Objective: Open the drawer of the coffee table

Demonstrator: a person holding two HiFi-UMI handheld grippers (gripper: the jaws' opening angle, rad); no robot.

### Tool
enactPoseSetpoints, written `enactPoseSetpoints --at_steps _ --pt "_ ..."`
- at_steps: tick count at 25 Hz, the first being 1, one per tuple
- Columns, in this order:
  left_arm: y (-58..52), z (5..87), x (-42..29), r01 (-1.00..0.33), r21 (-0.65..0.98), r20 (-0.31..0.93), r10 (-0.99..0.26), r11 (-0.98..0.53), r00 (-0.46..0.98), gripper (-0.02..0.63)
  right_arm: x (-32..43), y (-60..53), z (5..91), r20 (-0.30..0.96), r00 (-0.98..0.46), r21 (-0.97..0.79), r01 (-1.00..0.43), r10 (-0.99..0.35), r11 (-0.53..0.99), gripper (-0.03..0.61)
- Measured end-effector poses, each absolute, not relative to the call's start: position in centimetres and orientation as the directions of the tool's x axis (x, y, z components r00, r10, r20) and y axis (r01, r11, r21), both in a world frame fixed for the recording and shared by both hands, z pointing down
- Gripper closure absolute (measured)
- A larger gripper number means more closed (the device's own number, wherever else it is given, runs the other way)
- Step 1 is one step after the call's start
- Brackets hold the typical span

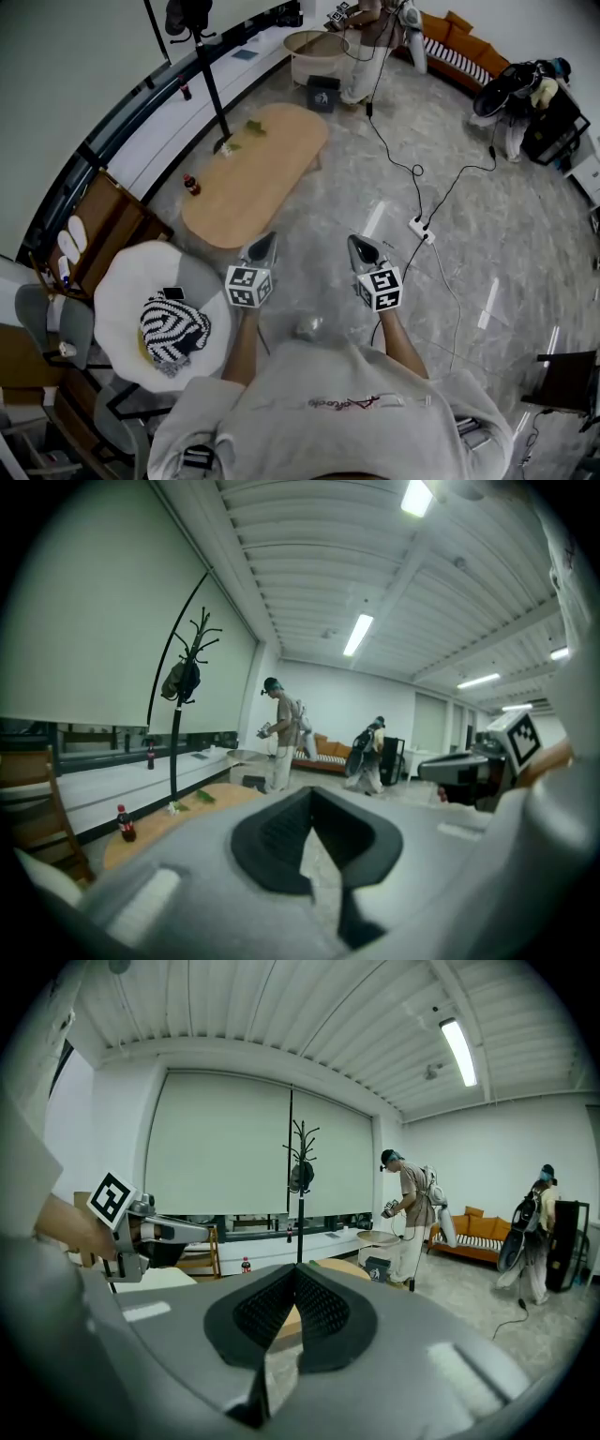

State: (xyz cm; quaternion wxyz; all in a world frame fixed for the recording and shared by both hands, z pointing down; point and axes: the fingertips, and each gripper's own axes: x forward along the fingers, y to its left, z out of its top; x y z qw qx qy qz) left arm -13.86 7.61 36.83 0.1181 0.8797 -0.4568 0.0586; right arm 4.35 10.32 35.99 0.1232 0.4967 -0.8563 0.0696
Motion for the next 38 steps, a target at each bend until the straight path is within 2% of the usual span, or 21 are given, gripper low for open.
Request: enactPoseSetpoints --at_steps 12,25,38 --pt "0.0 36.6 -14.1 -0.791 0.134 0.198 -0.766 -0.597 0.612 0.615 4.2 3.7 36.3 0.265 -0.428 0.003 -0.895 -0.864 0.445 0.574" --pt "-0.9 36.9 -12.8 -0.765 0.125 0.208 -0.738 -0.631 0.643 0.614 5.8 3.4 37.2 0.269 -0.383 -0.012 -0.919 -0.884 0.394 0.575" --pt "-3.7 37.7 -11.8 -0.776 0.106 0.224 -0.745 -0.622 0.628 0.614 6.4 0.2 38.5 0.261 -0.410 -0.033 -0.909 -0.874 0.416 0.574"
